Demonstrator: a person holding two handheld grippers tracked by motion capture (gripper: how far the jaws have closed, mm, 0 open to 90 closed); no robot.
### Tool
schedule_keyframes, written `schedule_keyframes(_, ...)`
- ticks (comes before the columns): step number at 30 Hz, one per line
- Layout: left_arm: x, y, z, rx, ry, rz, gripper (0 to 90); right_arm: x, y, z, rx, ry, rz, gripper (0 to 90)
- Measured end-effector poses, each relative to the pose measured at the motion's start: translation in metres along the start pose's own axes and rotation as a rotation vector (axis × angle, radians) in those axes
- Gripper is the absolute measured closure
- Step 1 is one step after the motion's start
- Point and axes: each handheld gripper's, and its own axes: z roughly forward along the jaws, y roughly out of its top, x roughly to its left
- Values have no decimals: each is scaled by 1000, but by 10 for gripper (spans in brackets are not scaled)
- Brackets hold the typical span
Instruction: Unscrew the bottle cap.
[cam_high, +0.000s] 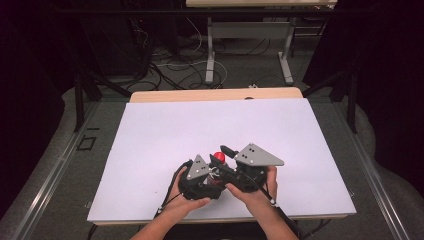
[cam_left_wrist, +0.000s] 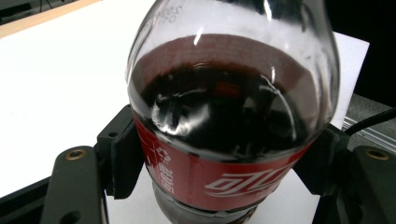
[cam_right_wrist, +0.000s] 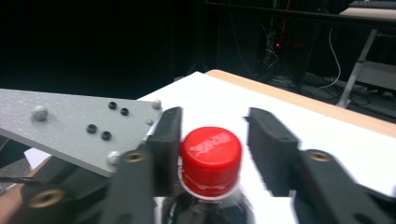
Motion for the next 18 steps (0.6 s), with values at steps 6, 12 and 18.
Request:
schedule_keyframes(6, 2, 0, -1, -2, -8, 4, 293, -12, 2, 3, 12, 114, -26, 611)
schedule_keyframes(12, 2, 1, -4, -12, -42, 20, 293, -44, 9, 8, 25, 401, -73, 613)
schedule_keyframes(18, 0, 1, -3, -12, -63, 21, 293, -72, 10, 21, 16, 663, -146, 614)
